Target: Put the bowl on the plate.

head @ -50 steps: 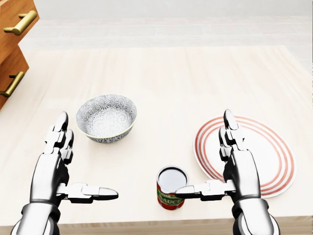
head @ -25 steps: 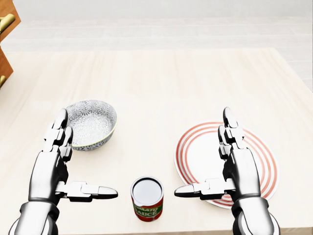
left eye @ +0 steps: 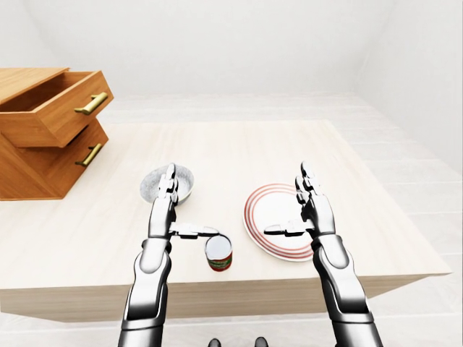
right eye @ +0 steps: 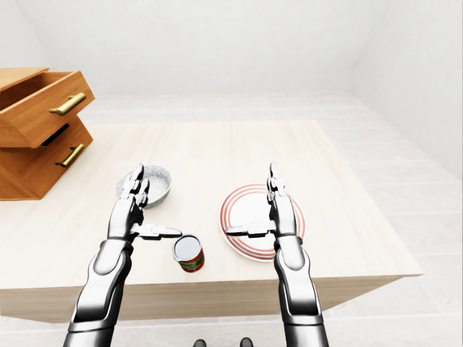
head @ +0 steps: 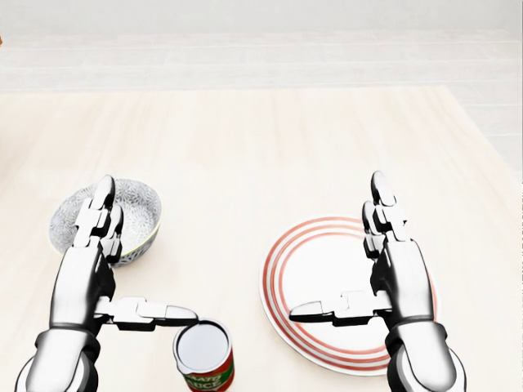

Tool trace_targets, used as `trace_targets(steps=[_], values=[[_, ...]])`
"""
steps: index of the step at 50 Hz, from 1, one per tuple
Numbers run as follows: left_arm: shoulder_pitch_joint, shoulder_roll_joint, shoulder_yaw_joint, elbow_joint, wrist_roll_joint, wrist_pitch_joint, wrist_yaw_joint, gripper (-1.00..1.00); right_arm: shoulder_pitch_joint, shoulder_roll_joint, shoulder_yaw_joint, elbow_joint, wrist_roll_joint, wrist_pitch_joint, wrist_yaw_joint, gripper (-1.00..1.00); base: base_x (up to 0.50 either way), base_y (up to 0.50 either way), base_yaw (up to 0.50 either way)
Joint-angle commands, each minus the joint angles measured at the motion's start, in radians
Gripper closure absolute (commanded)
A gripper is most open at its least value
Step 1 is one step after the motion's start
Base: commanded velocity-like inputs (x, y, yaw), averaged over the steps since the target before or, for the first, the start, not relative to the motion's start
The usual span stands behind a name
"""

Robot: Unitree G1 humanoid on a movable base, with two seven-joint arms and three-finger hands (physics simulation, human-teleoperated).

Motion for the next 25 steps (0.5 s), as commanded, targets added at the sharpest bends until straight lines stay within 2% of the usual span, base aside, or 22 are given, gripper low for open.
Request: trace_targets(steps=[1,25], values=[[-0.007,0.001,0.000,0.002,-0.001,0.000,-0.001,-1.00,0.000,0.000,0.001,-0.006,0.001,0.000,-0.001,-1.00,0.10,-0.16,0.00],[0.009,0.004,0.003,-0.023,0.008,0.000,-0.006,-1.00,0.010,0.003,0.005,-0.008,0.001,0.000,-0.002,-1.00,0.10,-0.16,0.00]])
